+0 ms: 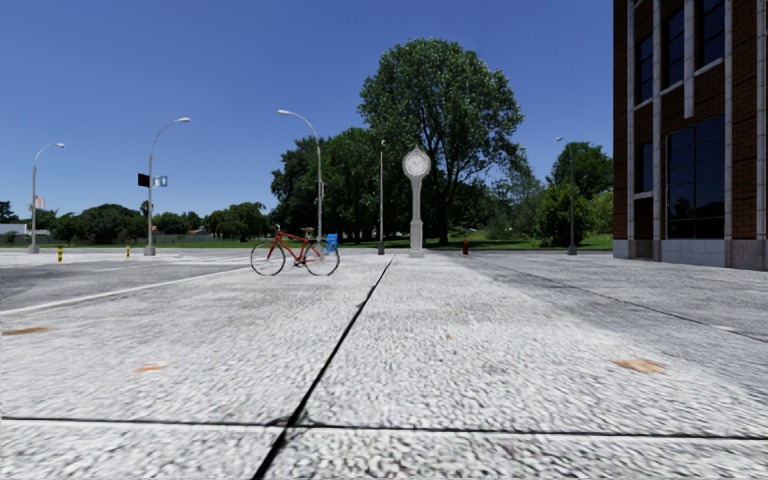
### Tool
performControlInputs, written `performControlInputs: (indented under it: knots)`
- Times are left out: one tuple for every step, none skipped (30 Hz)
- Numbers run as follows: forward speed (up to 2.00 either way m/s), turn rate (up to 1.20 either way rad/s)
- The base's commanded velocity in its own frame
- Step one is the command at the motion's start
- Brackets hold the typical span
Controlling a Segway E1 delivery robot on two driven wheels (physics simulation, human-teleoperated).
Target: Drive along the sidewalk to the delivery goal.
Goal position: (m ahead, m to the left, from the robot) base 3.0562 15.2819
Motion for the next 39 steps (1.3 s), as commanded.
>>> performControlInputs:
  knots:
    - [2.0,0.0]
    - [2.0,0.0]
    - [2.0,0.0]
    - [2.0,0.0]
    - [2.0,0.0]
    - [2.0,0.0]
    - [2.0,0.0]
    - [2.0,0.0]
    - [2.0,0.0]
    - [2.0,0.0]
    - [2.0,0.0]
    - [2.0,0.0]
    - [2.0,0.0]
    - [2.0,0.0]
    - [2.0,0.0]
    - [2.0,0.0]
    - [2.0,0.0]
    - [2.0,0.0]
    - [2.0,0.0]
    - [2.0,0.0]
    - [2.0,0.0]
    - [2.0,0.0]
    - [2.0,0.0]
    - [2.0,0.0]
    - [2.0,0.0]
    - [2.0,0.0]
    - [2.0,0.0]
    - [2.0,0.0]
    - [2.0,0.0]
    - [2.0,0.0]
    - [2.0,0.0]
    - [2.0,0.0]
    - [2.0,0.0]
    - [2.0,0.0]
    - [2.0,0.0]
    - [2.0,0.0]
    - [2.0,0.0]
    - [2.0,0.0]
    - [2.0,0.0]
